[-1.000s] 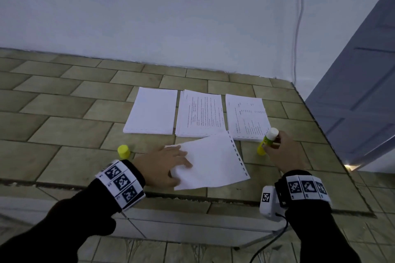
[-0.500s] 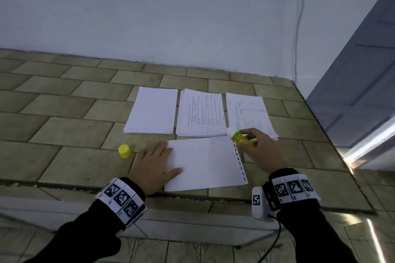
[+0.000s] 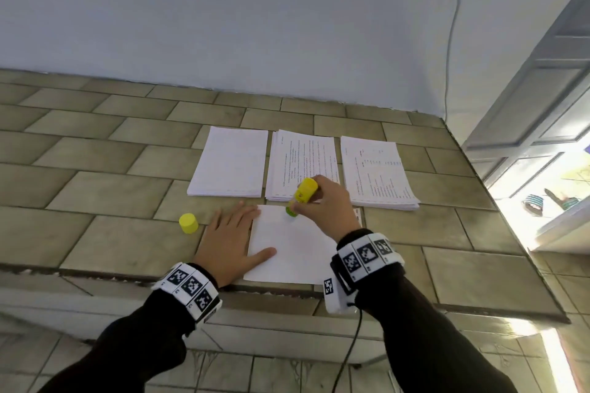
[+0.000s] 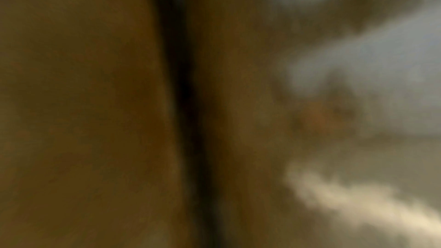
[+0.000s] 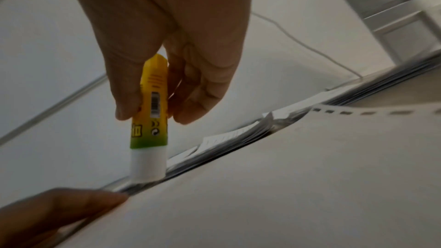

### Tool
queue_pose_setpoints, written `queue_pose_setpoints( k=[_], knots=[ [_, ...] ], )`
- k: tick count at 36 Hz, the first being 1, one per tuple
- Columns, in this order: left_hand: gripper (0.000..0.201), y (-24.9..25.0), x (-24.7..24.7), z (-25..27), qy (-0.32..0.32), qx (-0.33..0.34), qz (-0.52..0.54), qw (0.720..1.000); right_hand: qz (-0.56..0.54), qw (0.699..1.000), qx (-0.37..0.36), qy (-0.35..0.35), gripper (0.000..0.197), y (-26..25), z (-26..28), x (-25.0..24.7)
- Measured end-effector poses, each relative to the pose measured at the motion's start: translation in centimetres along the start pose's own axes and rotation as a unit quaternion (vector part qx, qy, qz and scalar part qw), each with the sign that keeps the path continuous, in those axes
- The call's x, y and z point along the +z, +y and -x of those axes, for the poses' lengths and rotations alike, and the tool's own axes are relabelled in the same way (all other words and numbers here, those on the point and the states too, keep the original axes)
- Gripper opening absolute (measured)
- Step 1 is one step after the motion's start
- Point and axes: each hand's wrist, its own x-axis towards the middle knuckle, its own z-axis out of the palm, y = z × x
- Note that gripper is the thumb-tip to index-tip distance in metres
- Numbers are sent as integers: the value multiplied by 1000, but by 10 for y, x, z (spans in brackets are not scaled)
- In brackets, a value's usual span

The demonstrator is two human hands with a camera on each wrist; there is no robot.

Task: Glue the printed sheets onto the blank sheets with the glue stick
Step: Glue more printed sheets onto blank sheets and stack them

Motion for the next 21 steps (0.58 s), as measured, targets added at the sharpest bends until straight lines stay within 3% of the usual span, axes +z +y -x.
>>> queue_pose_setpoints(
  k=[3,10,21],
  knots=[
    [115,0,0,-1,-5,6,-16,1000,19,999,-13,-27,24,-11,-4,14],
    [116,-4,4,-1,-3,15,-1,1000,95,992,-69,-55,24,-30,-13,37],
    [117,-4,3,-1,-5,7,-19,1000,179,981,-33,-68,31,-26,-13,29]
  ],
)
